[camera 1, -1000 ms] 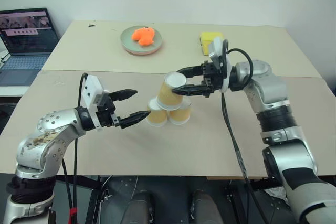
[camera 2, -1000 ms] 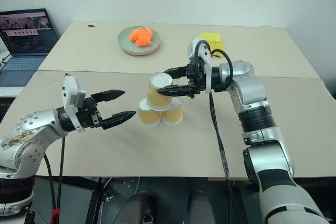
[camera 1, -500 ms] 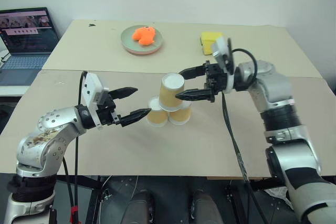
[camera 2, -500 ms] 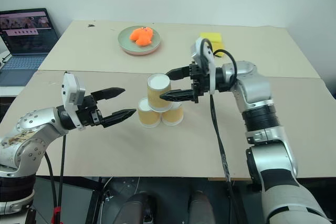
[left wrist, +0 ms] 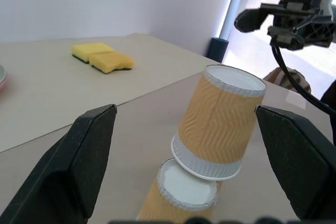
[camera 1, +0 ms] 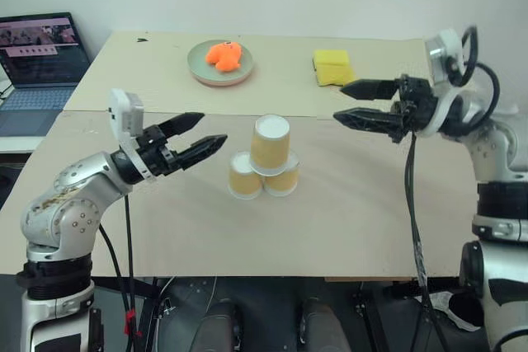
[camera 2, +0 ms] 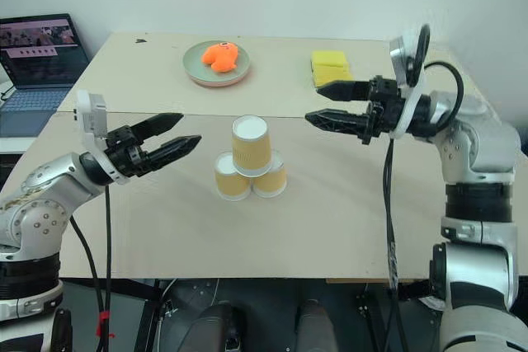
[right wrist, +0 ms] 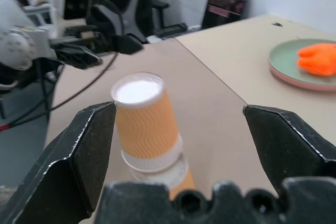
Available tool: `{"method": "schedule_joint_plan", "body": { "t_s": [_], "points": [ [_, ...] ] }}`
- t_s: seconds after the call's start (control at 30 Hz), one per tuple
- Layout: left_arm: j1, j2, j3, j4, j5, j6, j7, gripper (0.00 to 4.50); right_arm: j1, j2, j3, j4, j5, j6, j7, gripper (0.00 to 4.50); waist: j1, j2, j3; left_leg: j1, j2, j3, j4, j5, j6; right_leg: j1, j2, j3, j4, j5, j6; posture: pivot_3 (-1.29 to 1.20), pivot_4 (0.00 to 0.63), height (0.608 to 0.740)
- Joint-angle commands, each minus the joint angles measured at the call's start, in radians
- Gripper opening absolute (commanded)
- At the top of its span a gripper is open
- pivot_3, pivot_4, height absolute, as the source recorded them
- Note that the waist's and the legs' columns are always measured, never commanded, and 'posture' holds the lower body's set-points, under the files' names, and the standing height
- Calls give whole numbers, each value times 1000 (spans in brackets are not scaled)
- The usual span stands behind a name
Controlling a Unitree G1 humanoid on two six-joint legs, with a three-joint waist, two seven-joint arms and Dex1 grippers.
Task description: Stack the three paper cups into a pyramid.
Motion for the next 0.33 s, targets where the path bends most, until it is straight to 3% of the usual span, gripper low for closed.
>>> {"method": "schedule_joint_plan", "body": {
  "t_s": [0.03,0.2,0.33],
  "points": [
    [36,-31,86,-15,8,-21,121,4500,123,34,-140,-144,9,-45,-192,4472,2,0,0,0,0,0,1,0,0,0,0,0,0,0,0,0,150,673],
    [141,-53,117,-24,57,-54,184,4500,267,109,-255,-207,-32,-101,-449,4472,2,0,0,1,0,1,1,0,0,1,0,1,0,0,0,0,150,673],
    [223,-85,112,6,110,-86,222,4500,361,157,-292,-207,-166,-194,-687,4472,2,0,0,2,0,1,0,0,-1,0,0,1,-1,0,0,0,150,673]
  ]
}}
